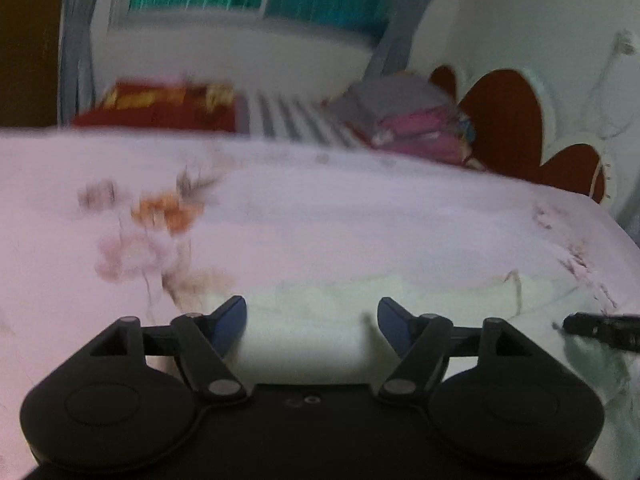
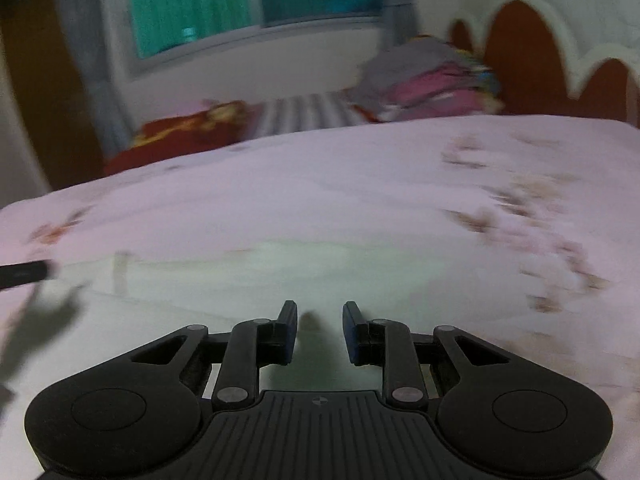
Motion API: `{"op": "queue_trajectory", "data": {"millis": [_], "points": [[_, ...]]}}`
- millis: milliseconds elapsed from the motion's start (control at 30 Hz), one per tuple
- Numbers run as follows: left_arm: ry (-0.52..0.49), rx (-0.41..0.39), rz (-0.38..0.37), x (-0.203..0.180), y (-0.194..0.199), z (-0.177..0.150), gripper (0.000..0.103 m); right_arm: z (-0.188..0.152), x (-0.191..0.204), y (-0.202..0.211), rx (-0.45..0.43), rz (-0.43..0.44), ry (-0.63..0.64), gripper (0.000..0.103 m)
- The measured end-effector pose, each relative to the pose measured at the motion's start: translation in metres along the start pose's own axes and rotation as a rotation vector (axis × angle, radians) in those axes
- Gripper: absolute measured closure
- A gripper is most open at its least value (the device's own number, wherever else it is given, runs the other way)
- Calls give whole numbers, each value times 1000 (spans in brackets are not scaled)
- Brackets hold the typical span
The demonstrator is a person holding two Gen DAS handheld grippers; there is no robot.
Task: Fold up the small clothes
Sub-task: 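Grasp the sweater hem with both grippers and fold it toward the collar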
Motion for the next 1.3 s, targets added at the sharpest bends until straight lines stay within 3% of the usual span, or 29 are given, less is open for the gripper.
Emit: {"op": "queue_trajectory", "data": {"millis": [100, 167, 200, 267, 333, 433, 567, 667, 733, 800, 867, 1033, 1133, 1167, 1300], "points": [[-3, 10, 12, 6, -5, -3, 31, -4, 27, -18, 58, 66, 51, 78], [-13, 21, 76, 3, 7, -4, 30, -4, 22, -23, 57, 33, 63, 78], [-27, -11, 105, -5, 18, -6, 24, -2, 15, -20, 59, 9, 45, 78], [-86, -68, 51, -31, 33, -14, 18, 4, 4, -4, 1, -86, 40, 78], [-125, -84, 22, -62, 39, -28, 19, 5, 6, 11, -32, -7, 12, 78], [-130, -68, -45, -99, 37, -50, 19, -10, 29, 15, 17, 114, 21, 78], [-152, -17, -16, -105, 29, -78, 20, -42, 57, 13, 90, 195, 100, 78], [-146, -29, 49, -75, 39, -90, 20, -56, 44, 21, 80, 190, 114, 78], [-123, -31, 77, -51, 50, -94, 20, -56, 15, 29, 47, 116, 57, 78], [-105, -17, 96, -37, 56, -97, 20, -57, -28, 38, 24, -14, -25, 79], [-95, -9, 81, -36, 59, -98, 21, -61, -53, 44, 20, -17, -85, 79], [-55, -54, 45, -46, 71, -88, 21, -56, -35, 59, -17, -16, -61, 78], [-105, 8, 67, -45, 55, -101, 21, -61, -35, 53, 20, -47, -67, 79], [-152, -3, 83, -46, 55, -104, 21, -65, -38, 46, 62, -64, -68, 79], [-224, 5, 119, -51, 60, -108, 21, -70, -39, 51, 53, -56, -63, 79]]}}
Point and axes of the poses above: each gripper's, at about its wrist camera, not at the fingertips, and y roughly against the way its jaws point, x to its left, z to its top, the point moved 8 cm from there along -y, roughly the way its jaws point, and after that the axes turned 10 degrees about x, right-handed, at the moved point
